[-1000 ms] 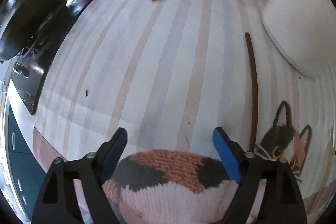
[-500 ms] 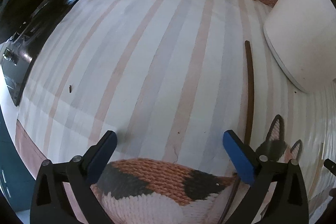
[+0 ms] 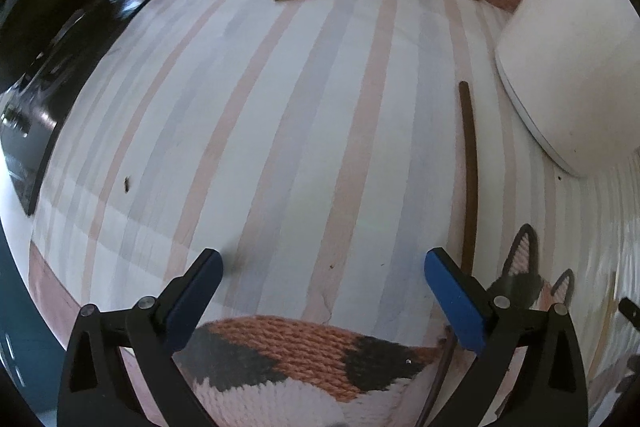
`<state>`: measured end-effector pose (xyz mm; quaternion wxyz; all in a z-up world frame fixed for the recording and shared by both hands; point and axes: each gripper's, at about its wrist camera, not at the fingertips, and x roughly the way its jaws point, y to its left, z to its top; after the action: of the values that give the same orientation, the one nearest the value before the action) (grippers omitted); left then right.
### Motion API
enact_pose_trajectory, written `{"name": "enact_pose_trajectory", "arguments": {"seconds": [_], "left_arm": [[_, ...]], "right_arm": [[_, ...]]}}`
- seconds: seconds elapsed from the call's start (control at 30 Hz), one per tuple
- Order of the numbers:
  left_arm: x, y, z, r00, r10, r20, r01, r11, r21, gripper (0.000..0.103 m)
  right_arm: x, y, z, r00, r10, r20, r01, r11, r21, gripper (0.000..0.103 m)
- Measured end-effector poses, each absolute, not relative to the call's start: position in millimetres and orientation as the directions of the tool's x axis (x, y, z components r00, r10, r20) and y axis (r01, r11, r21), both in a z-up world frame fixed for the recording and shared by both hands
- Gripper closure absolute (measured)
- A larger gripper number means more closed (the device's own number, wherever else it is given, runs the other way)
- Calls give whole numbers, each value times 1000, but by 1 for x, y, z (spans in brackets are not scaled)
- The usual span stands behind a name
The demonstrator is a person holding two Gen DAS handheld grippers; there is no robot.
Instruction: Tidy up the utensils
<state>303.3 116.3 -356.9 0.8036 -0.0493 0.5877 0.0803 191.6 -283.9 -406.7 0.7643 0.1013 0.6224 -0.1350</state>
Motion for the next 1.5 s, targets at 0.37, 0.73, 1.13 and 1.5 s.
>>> {"name": "enact_pose_trajectory", "arguments": {"seconds": [0.37, 0.73, 1.13, 1.5], "left_arm": [[310, 62, -325, 302, 24, -953, 27, 999, 34, 11], [317, 24, -339, 228, 26, -973, 118, 992, 54, 69], [294, 1, -337, 159, -35, -987, 100, 995, -19, 98], [307, 21, -334, 105, -123, -987, 57, 991, -118, 95]], "right_arm": [[203, -233, -391, 121, 96, -988, 186, 975, 117, 28], [208, -188, -388, 107, -23, -994, 75, 997, -15, 61], [247, -212, -384, 122, 40, -992, 225, 972, 67, 96], [291, -231, -379, 93, 106, -990, 205, 971, 123, 95]]}}
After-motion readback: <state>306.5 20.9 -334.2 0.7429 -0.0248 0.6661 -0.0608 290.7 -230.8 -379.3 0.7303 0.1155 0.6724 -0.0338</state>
